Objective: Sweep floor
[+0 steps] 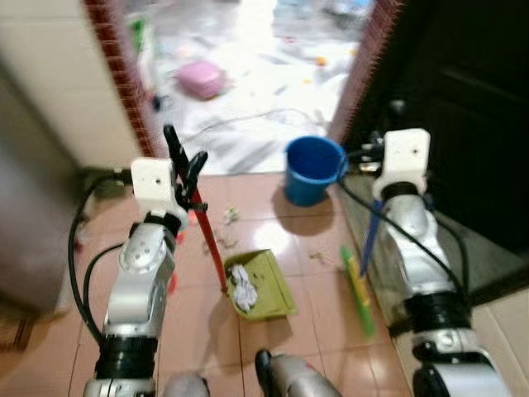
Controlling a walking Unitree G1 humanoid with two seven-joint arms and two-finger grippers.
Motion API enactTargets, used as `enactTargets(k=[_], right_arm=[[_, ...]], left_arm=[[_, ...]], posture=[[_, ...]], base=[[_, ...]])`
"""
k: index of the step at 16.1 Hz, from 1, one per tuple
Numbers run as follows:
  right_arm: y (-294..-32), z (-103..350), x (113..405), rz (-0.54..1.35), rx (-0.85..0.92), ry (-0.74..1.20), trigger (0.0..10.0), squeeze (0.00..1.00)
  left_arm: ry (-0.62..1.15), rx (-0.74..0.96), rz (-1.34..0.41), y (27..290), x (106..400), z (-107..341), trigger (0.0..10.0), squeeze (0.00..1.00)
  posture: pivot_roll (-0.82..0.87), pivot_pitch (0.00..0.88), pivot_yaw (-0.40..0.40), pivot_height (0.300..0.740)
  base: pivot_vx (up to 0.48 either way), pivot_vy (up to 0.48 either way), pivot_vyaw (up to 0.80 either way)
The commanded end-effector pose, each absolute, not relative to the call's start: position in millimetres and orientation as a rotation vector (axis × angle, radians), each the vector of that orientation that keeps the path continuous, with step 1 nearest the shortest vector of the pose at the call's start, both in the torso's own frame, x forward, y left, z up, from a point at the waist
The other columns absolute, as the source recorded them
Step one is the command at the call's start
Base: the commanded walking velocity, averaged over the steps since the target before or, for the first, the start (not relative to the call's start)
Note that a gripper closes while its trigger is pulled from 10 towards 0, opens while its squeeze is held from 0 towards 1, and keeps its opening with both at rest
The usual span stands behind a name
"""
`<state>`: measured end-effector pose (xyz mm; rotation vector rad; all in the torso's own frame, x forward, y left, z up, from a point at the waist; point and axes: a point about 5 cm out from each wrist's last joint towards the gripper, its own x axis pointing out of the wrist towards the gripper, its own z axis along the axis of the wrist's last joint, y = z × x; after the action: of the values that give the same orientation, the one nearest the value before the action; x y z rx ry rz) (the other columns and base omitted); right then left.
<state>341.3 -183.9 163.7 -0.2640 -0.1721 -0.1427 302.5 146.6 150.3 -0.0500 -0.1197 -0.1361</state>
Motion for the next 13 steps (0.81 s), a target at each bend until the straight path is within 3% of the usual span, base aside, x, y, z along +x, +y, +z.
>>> enactTargets(k=[1, 8, 13], right_arm=[[-188.3, 166.1, 341.2, -0.169, -0.287, -0.186, 10.0, 0.0], [-198.6, 153.5, 342.9, -0.214, -0.338, -0.122, 10.0, 0.0], [-197.2, 148.1, 345.1, -0.21, -0.355, -0.103, 10.0, 0.0]], left_arm=[[-0.213, -0.059, -0.129, 149.9, 303.1, 172.9, 10.0, 0.0], [-0.273, -0.093, -0.071, 161.8, 304.7, 194.7, 10.0, 0.0], [-0.396, -0.122, -0.041, 170.1, 311.0, 238.7, 10.0, 0.0]], posture=[[-0.03, 0.115, -0.035, 0.74], [-0.03, 0.109, -0.047, 0.74], [-0.02, 0.104, -0.052, 0.74]], base=[[0.289, 0.0, 0.0], [0.284, 0.0, 0.0], [0.285, 0.0, 0.0]])
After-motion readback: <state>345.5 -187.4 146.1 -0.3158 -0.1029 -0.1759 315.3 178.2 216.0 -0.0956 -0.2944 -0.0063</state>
